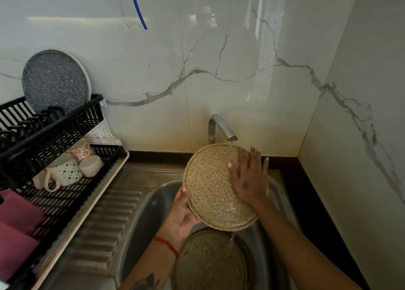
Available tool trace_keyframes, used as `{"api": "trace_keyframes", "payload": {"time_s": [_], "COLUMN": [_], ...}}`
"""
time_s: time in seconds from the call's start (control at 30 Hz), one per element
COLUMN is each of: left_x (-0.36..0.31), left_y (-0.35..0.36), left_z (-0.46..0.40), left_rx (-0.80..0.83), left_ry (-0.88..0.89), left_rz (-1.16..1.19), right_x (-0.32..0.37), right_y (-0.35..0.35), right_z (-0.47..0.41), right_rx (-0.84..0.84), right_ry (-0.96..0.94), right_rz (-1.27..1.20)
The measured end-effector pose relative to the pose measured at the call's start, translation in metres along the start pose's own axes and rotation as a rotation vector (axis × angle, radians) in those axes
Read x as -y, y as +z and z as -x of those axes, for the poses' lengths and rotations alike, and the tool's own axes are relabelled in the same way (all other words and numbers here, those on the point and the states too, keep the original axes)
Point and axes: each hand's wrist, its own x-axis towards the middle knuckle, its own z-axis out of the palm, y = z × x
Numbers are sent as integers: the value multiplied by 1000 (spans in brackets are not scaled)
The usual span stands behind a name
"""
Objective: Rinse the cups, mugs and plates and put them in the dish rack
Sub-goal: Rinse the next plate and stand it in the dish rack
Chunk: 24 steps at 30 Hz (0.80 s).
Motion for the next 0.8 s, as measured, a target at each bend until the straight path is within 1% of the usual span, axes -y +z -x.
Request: {"api": "trace_keyframes", "payload": {"time_s": [0.07,0.17,0.2,0.3,0.33,0.37,0.43,0.5,0.57,0.73,0.8], "left_x": [4,7,7,9,9,8,4,0,-1,6,2], "left_y": [3,12,12,8,5,2,-4,-9,-13,-10,-11], "left_z": [0,-1,-1,1,2,3,2,2,3,7,8], "left_rx": [-1,-8,-15,-46,-55,-60,-73,-94,-106,-67,-50], "left_ry": [-9,-9,1,-6,-11,-9,10,10,-8,-37,-100], "left_rz": [17,52,43,45,46,42,24,4,-7,-48,-80], "right_x": [20,52,58,49,41,29,3,-21,-29,-8,-9], "right_y": [4,21,27,36,36,35,31,27,22,6,-5], "right_z": [16,52,63,73,71,68,57,50,47,39,38], "right_rx": [-12,8,10,51,52,52,49,45,42,-27,-11], "right_ry": [-88,-402,-480,-617,-629,-602,-424,-166,91,709,851], "right_rz": [20,143,166,215,235,239,183,-15,-343,-1200,-1432]}}
